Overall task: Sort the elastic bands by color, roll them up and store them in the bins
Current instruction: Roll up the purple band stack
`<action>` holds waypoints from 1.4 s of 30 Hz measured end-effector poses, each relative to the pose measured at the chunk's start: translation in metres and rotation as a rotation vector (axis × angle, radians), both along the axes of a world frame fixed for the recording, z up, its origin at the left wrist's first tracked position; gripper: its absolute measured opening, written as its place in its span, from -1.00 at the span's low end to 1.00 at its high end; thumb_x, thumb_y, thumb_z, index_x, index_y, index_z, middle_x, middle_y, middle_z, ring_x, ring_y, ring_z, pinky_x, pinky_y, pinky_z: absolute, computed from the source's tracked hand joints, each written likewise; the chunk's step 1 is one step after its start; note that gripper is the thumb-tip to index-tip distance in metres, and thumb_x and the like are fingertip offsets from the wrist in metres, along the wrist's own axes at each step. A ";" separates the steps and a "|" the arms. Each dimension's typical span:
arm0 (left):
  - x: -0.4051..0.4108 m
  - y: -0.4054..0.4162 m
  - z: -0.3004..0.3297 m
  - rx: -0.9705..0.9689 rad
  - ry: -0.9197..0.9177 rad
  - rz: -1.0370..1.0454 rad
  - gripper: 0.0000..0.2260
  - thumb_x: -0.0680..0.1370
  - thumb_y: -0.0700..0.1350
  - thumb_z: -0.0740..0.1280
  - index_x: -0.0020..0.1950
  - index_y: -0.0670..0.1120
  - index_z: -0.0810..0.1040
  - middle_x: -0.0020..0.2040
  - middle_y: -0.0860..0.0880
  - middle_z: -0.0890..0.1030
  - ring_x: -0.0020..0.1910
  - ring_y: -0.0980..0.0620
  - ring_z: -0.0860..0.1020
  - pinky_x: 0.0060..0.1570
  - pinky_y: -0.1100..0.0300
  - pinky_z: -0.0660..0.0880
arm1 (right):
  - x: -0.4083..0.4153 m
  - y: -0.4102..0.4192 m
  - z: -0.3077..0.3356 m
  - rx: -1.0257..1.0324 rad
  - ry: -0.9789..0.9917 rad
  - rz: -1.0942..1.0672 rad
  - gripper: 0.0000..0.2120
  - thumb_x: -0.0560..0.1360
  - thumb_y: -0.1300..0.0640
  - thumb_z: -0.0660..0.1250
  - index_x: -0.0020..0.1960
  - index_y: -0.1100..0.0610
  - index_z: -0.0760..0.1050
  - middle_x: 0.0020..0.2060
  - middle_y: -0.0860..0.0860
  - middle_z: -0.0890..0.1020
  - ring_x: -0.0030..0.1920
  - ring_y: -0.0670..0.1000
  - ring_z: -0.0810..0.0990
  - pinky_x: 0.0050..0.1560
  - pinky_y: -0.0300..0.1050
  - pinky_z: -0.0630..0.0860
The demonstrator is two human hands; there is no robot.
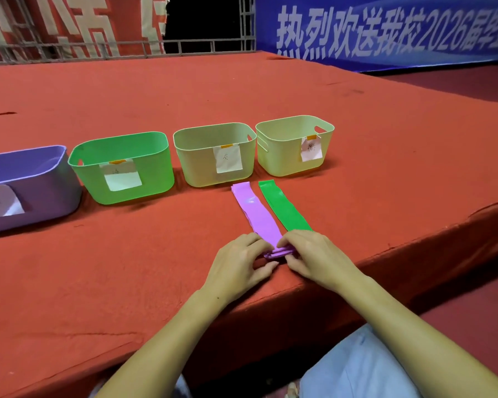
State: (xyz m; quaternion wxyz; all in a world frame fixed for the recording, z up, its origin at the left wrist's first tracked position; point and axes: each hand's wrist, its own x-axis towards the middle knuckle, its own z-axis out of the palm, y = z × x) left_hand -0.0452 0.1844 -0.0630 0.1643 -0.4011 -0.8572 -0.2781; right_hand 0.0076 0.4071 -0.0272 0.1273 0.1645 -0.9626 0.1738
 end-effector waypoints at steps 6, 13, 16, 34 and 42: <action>0.002 -0.032 0.004 0.061 -0.090 -0.064 -0.87 0.66 0.12 0.40 0.13 0.10 0.64 0.01 0.19 0.58 -0.02 0.12 0.57 -0.08 0.02 0.57 | 0.006 -0.016 0.001 -0.273 -0.143 0.044 -0.82 0.51 0.17 0.52 0.08 -0.01 0.67 -0.09 -0.17 0.72 -0.15 -0.18 0.65 -0.09 -0.16 0.61; 0.023 -0.068 0.002 0.050 -0.151 -0.037 -0.84 0.65 0.17 0.42 0.12 0.12 0.69 0.06 0.22 0.61 0.01 0.14 0.58 -0.03 0.01 0.56 | 0.014 -0.040 -0.009 -0.490 -0.239 0.149 -0.84 0.44 0.07 0.64 0.00 -0.02 0.76 -0.14 -0.15 0.70 -0.14 -0.11 0.67 -0.12 -0.31 0.49; 0.025 -0.070 0.005 0.054 -0.206 -0.013 -0.79 0.60 0.24 0.43 0.09 0.15 0.72 0.05 0.25 0.64 0.01 0.14 0.58 -0.04 -0.02 0.57 | 0.012 -0.044 -0.010 -0.487 -0.258 0.142 -0.88 0.46 0.04 0.62 -0.02 -0.04 0.77 -0.16 -0.15 0.70 -0.16 -0.12 0.66 -0.13 -0.31 0.46; -0.003 -0.052 0.024 0.105 -0.467 -0.047 -0.96 0.61 -0.08 0.50 -0.04 0.04 0.71 -0.17 0.17 0.70 -0.22 0.19 0.59 -0.14 0.23 0.46 | 0.006 -0.052 -0.013 -0.631 -0.270 -0.070 -0.93 0.53 0.09 0.53 0.00 -0.03 0.76 -0.17 -0.13 0.76 -0.24 -0.17 0.66 -0.10 -0.21 0.56; -0.011 -0.045 0.015 0.055 -0.585 0.104 -0.90 0.58 0.00 0.48 -0.15 0.11 0.71 -0.26 0.14 0.70 -0.27 0.19 0.61 -0.16 0.10 0.56 | 0.009 -0.054 -0.018 -0.342 -0.003 0.007 -0.90 0.56 -0.05 0.50 -0.02 -0.05 0.74 -0.14 -0.15 0.61 -0.19 -0.11 0.58 -0.15 -0.12 0.52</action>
